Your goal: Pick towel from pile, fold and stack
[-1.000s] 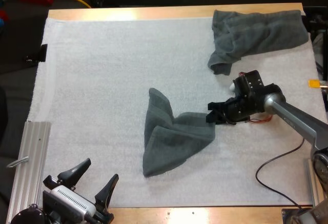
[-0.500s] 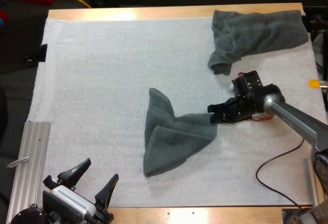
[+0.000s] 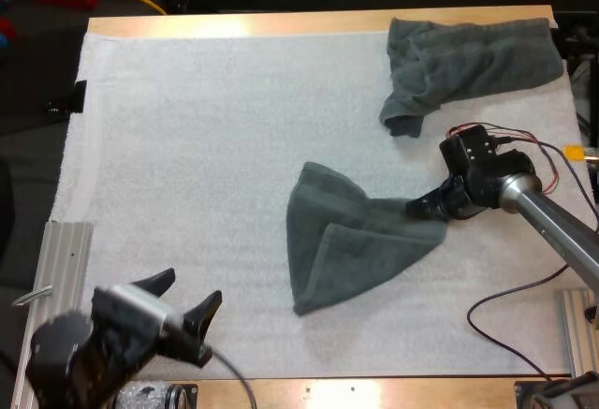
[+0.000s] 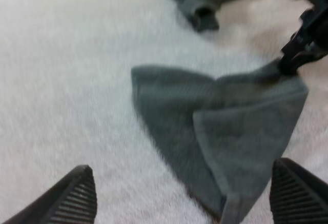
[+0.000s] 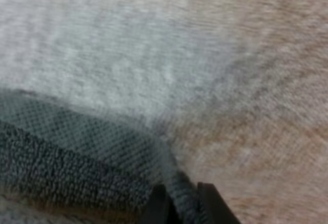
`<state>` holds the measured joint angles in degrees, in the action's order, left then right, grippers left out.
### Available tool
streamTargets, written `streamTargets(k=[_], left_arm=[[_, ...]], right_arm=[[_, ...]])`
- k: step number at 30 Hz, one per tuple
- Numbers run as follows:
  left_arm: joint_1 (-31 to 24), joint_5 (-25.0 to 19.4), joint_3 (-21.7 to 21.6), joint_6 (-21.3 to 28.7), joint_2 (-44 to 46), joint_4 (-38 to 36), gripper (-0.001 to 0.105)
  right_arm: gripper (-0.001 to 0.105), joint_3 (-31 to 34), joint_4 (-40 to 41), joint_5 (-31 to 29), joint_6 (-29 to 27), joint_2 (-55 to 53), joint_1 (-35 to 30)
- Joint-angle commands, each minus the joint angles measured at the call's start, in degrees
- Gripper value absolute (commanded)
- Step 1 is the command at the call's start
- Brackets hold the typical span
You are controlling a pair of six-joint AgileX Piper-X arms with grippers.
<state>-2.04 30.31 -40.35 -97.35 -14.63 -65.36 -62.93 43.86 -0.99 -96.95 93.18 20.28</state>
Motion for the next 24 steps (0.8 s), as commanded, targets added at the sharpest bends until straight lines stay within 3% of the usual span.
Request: streamTargets(k=[1,8,12,24], left_arm=[[0.1,0.4,-0.3,-0.5,-1.5,0.5,0.068],[2.0,6.1,-0.3,0.0,-12.8,5.4,0.068],[4.1,6.3,-0.5,-0.2,-17.6,11.3,0.068],[9.2,6.3,-9.6,-0.1,-36.6,17.8,0.068]], right_arm=[[0.001,0.3,1.8,-1.7,-0.9,-0.4,0.0],[0.001,0.3,2.8,-1.5,-1.0,-0.4,0.0],[0.001,0.3,3.0,-1.3,-1.0,-0.4,0.0],[0.001,0.3,3.7,-1.3,-0.9,-0.4,0.0]])
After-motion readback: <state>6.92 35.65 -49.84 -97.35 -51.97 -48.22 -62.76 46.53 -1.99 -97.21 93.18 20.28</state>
